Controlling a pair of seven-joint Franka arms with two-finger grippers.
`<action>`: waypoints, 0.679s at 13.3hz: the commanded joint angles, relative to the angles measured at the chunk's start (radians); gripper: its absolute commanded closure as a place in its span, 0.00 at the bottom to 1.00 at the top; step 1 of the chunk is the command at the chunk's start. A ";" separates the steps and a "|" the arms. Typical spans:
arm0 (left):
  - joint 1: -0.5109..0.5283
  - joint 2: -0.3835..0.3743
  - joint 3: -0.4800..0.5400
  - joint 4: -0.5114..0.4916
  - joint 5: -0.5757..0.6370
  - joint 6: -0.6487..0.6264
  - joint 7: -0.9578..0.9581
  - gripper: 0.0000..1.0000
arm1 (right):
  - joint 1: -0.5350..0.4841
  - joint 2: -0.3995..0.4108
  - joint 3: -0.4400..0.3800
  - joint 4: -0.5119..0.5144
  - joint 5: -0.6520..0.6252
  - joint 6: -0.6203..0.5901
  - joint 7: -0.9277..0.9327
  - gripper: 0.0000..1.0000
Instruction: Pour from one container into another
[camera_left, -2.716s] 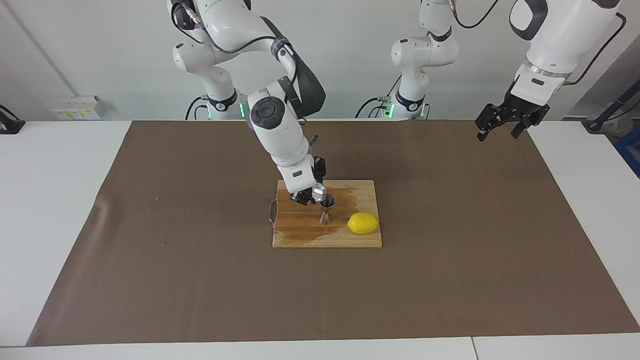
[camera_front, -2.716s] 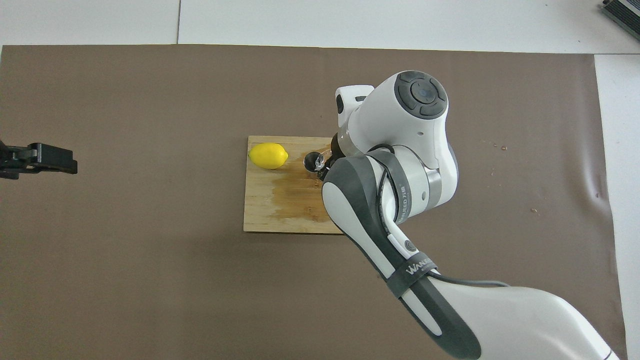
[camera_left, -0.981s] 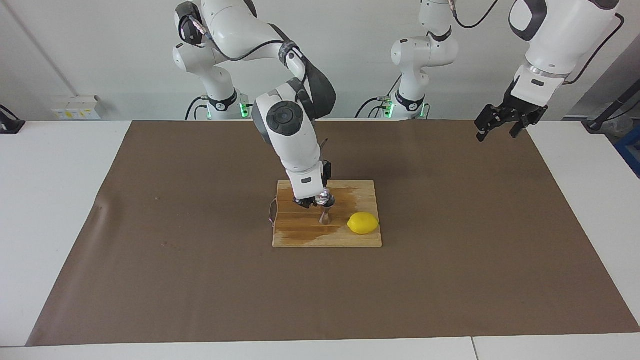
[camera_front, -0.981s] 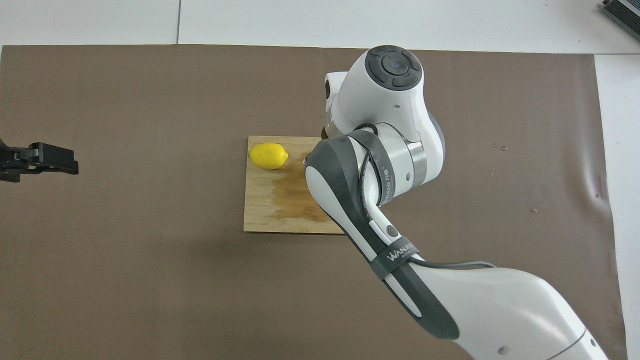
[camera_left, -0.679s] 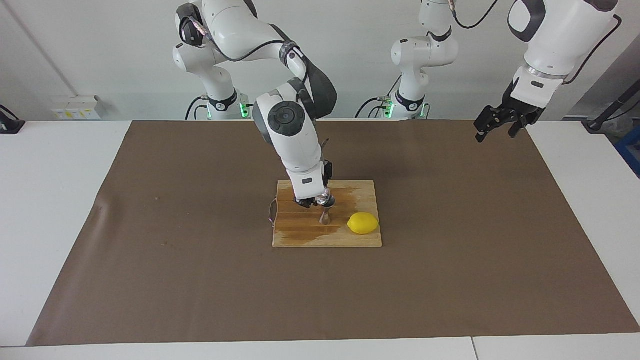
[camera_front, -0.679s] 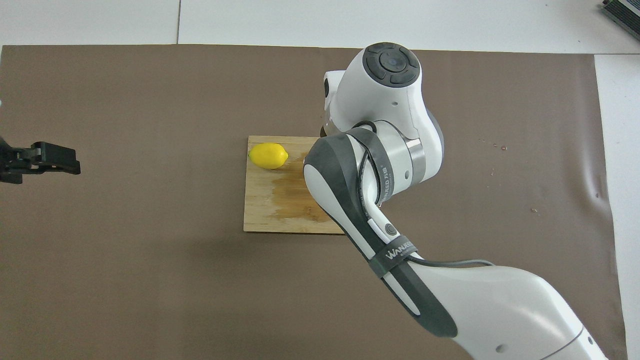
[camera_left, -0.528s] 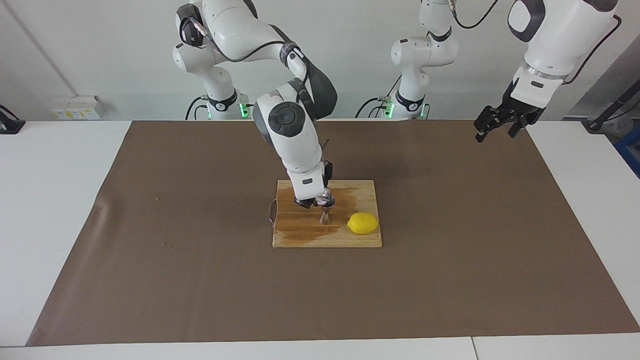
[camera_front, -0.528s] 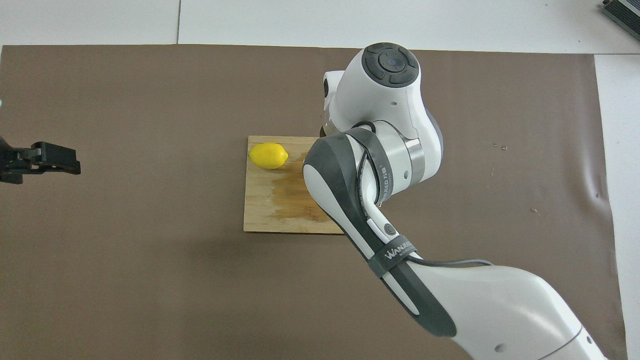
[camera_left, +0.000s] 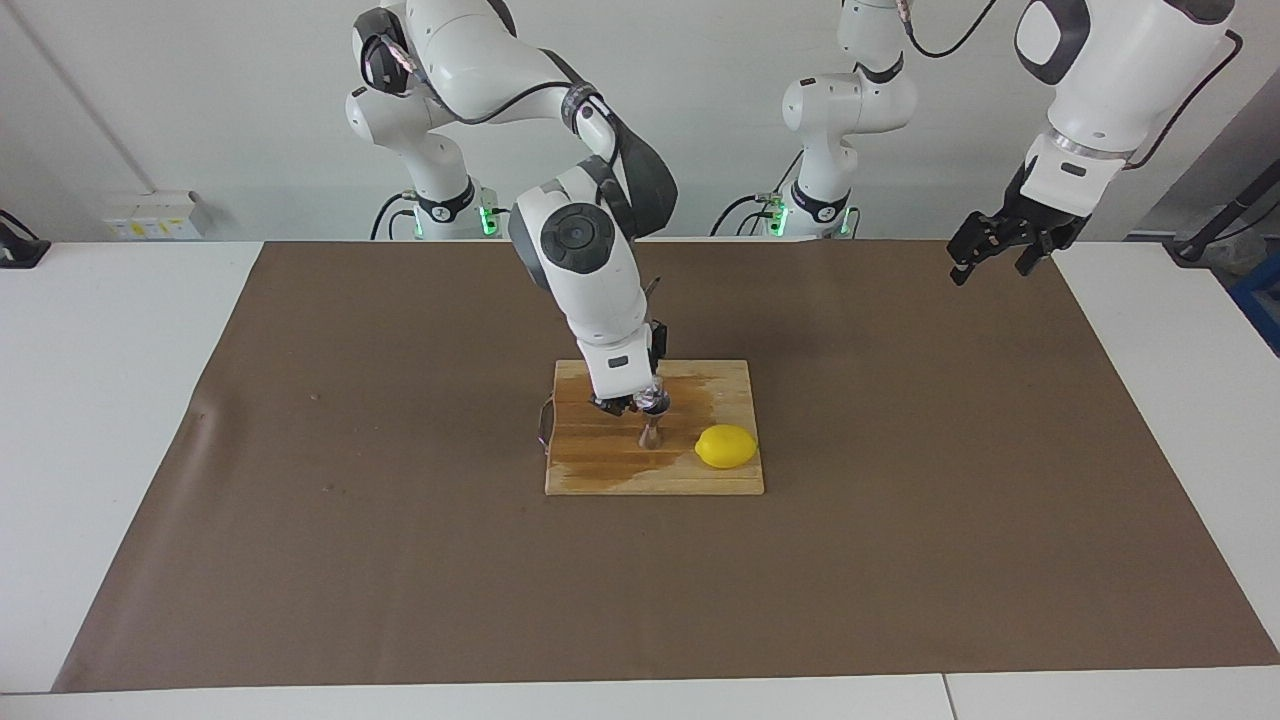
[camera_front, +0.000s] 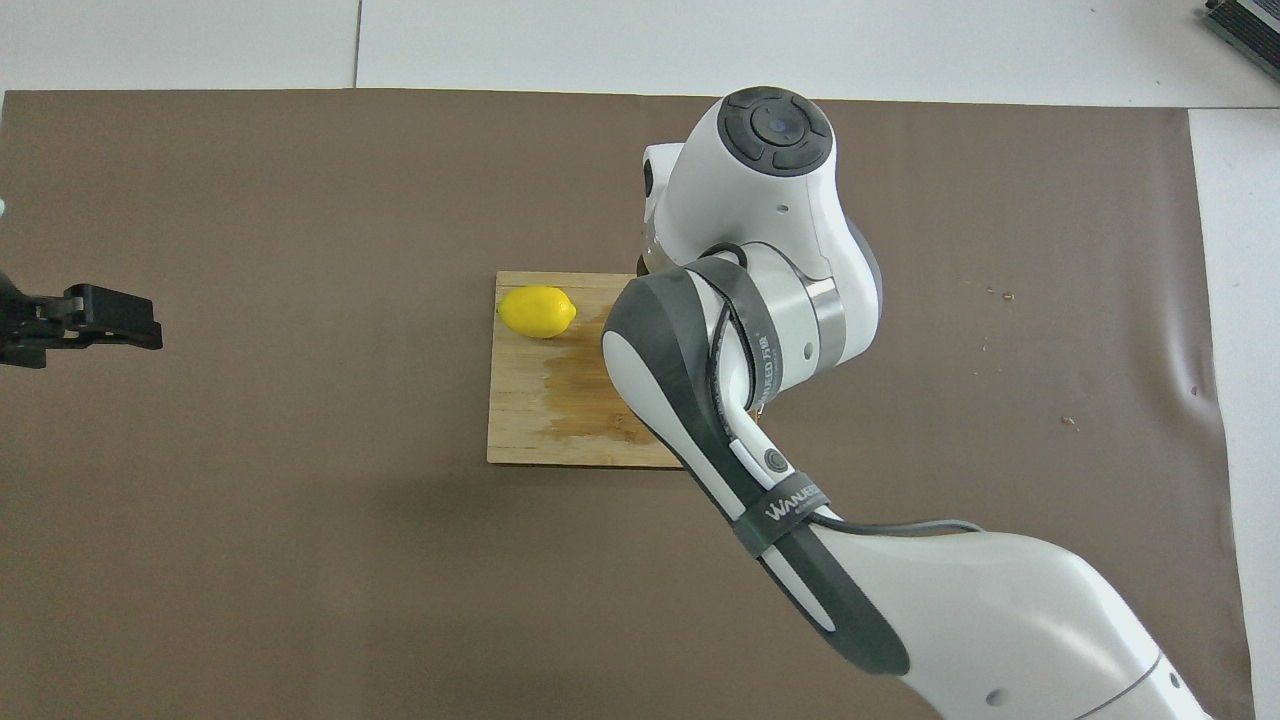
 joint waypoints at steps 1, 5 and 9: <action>-0.002 -0.018 0.001 -0.022 -0.012 0.002 0.015 0.00 | 0.003 0.019 0.002 0.038 -0.037 -0.029 0.036 1.00; 0.004 -0.019 0.001 -0.025 -0.012 0.002 0.051 0.00 | 0.005 0.024 0.000 0.038 -0.037 -0.027 0.036 1.00; 0.010 -0.018 0.001 -0.022 -0.012 0.003 0.040 0.00 | 0.005 0.025 0.000 0.038 -0.037 -0.027 0.037 1.00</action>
